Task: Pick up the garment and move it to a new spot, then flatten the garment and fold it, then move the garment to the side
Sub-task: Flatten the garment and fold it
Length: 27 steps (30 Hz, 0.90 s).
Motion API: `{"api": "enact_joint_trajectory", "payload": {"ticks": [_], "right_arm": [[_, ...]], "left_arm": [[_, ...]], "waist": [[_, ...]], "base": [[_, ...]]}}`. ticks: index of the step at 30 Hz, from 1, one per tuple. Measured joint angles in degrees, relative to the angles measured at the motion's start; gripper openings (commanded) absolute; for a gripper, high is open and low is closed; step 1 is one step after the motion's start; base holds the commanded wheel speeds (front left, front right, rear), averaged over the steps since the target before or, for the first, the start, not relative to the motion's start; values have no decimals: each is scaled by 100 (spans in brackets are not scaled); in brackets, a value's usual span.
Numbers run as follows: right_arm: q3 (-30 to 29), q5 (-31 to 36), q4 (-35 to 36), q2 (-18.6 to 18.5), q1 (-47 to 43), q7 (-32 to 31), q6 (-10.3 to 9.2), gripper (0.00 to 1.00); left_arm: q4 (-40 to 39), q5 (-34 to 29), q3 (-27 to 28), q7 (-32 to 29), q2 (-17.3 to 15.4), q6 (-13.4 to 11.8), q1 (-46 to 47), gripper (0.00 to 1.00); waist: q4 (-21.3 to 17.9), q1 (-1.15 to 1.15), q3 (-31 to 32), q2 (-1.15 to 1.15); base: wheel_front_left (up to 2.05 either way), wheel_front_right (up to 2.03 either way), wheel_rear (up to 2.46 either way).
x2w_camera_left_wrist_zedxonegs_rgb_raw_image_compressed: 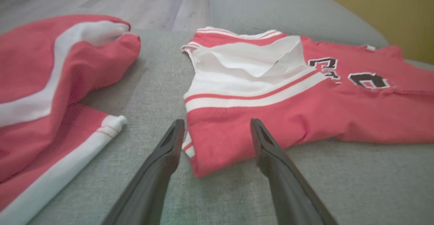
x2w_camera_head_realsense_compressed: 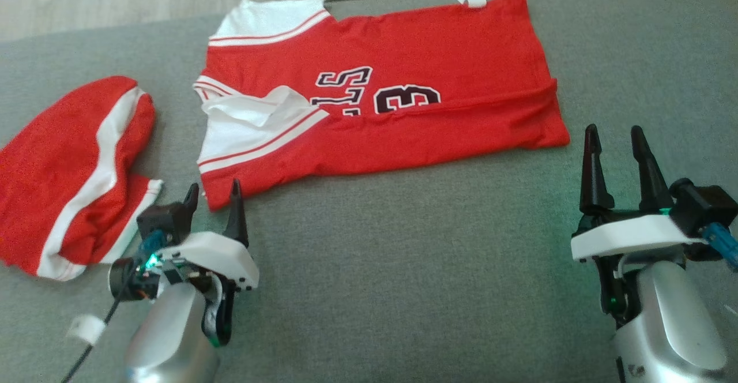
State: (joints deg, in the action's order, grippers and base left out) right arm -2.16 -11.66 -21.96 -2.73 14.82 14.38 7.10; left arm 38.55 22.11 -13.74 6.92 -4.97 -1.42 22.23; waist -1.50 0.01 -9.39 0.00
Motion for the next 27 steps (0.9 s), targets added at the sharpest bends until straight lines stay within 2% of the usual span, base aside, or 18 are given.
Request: {"api": "enact_joint_trajectory", "payload": {"ticks": [6, 10, 15, 16, 20, 24, 27], "right_arm": [[93, -29, 32, -1, 129, 0, 0, 100], [168, -45, 65, -1, 167, 0, 0, 100], [171, -94, 65, -1, 170, 0, 0, 100], [172, -94, 65, -1, 172, 0, 0, 100], [162, 22, -204, -1, 265, -82, 0, 100], [18, 204, -692, -2, 563, -614, 0, 100], [-81, 83, -1160, -4, 958, -982, 0, 100]], "left_arm": [[709, -8, -11, -469, -98, -112, 470, 100], [956, -58, -19, -552, -183, -213, 751, 100], [1188, -58, -65, -705, -191, -194, 933, 100], [1221, -57, -75, -716, -193, -152, 951, 0], [1265, -57, -125, -556, -177, -55, 1000, 0], [1134, -67, -145, -122, -202, -53, 1000, 0], [876, -186, -259, 218, -218, -20, 1026, 0]], "waist": [[-163, 0, -250, 0], [-258, 0, -350, 0], [-313, 0, -377, 0], [-315, -1, -373, 0], [-291, 0, -343, 0], [-226, 0, -326, 0], [-138, 0, -321, 0]], "base": [[0, 0, 0], [0, 0, 0], [0, 0, 0], [0, 0, 0], [0, 0, 0], [0, 0, 0], [0, 0, 0]]}}
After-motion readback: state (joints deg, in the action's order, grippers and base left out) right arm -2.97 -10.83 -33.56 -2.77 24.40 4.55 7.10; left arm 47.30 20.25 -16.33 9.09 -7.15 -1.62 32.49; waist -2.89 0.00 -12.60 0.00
